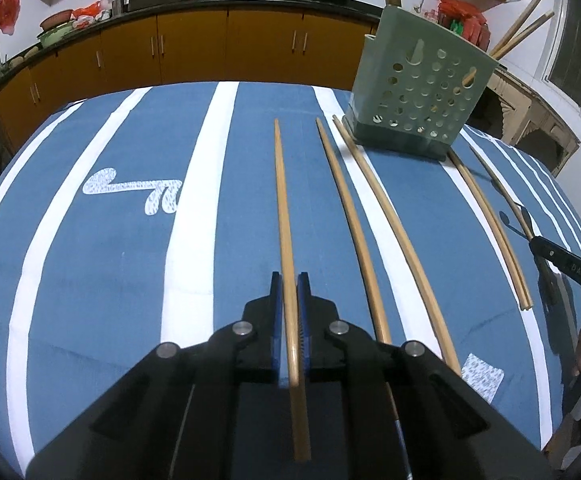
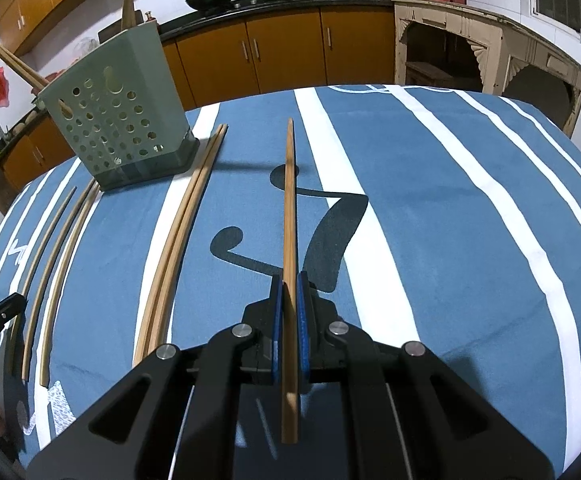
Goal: Organize utensils
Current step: 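Lift both held chopsticks and carry them above the green holder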
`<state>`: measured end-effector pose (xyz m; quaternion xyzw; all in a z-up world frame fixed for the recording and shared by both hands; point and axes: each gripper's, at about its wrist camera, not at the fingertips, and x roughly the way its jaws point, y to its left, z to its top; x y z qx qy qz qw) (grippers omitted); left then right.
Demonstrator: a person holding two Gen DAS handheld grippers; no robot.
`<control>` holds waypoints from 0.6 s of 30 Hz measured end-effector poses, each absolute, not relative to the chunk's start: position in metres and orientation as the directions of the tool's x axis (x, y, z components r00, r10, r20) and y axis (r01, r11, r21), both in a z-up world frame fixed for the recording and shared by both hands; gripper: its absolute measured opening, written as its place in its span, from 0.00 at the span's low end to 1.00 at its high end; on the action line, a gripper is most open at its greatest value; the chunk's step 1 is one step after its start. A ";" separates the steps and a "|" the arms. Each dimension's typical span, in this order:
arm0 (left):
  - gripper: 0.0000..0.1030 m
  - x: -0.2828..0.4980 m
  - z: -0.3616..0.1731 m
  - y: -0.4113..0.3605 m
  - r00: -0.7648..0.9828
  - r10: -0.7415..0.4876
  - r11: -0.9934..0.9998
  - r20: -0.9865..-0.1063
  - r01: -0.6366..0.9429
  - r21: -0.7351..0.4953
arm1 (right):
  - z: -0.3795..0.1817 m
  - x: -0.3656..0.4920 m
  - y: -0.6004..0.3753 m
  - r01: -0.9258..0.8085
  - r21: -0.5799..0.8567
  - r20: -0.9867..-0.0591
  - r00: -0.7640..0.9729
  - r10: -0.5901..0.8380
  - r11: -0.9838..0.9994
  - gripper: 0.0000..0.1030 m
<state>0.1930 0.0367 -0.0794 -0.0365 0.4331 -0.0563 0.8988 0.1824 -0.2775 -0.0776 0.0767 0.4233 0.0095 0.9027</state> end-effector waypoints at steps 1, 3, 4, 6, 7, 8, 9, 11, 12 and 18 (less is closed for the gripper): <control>0.09 0.193 -0.079 0.036 0.619 -0.132 0.991 -0.775 0.069 -0.113 | -0.077 0.182 -0.277 0.047 0.145 -0.764 0.640 0.082 0.988 0.08; 0.09 0.191 -0.080 0.035 0.618 -0.124 0.992 -0.776 0.070 -0.102 | -0.077 0.178 -0.278 0.046 0.146 -0.767 0.636 0.083 0.988 0.08; 0.09 0.190 -0.080 0.034 0.618 -0.120 0.993 -0.777 0.073 -0.095 | -0.077 0.177 -0.278 0.046 0.147 -0.769 0.634 0.085 0.988 0.08; 0.09 0.187 -0.079 0.033 0.618 -0.115 0.993 -0.778 0.077 -0.085 | -0.077 0.173 -0.279 0.043 0.149 -0.771 0.630 0.089 0.988 0.08; 0.09 0.184 -0.079 0.033 0.617 -0.113 0.994 -0.779 0.078 -0.082 | -0.077 0.170 -0.279 0.042 0.148 -0.772 0.629 0.089 0.988 0.08; 0.09 0.182 -0.079 0.032 0.617 -0.111 0.994 -0.779 0.078 -0.080 | -0.077 0.168 -0.280 0.040 0.147 -0.772 0.629 0.089 0.988 0.08; 0.09 0.180 -0.079 0.032 0.617 -0.110 0.994 -0.780 0.078 -0.078 | -0.077 0.166 -0.279 0.039 0.144 -0.772 0.630 0.088 0.989 0.08; 0.09 0.174 -0.080 0.032 0.619 -0.102 0.995 -0.779 0.076 -0.070 | -0.077 0.160 -0.278 0.033 0.132 -0.771 0.632 0.082 0.991 0.08; 0.09 0.172 -0.080 0.031 0.621 -0.098 0.995 -0.778 0.076 -0.065 | -0.077 0.159 -0.277 0.031 0.129 -0.770 0.633 0.081 0.991 0.08; 0.08 0.161 -0.080 0.025 0.632 -0.084 0.996 -0.771 0.076 -0.046 | -0.077 0.155 -0.279 0.032 0.143 -0.764 0.638 0.090 0.989 0.08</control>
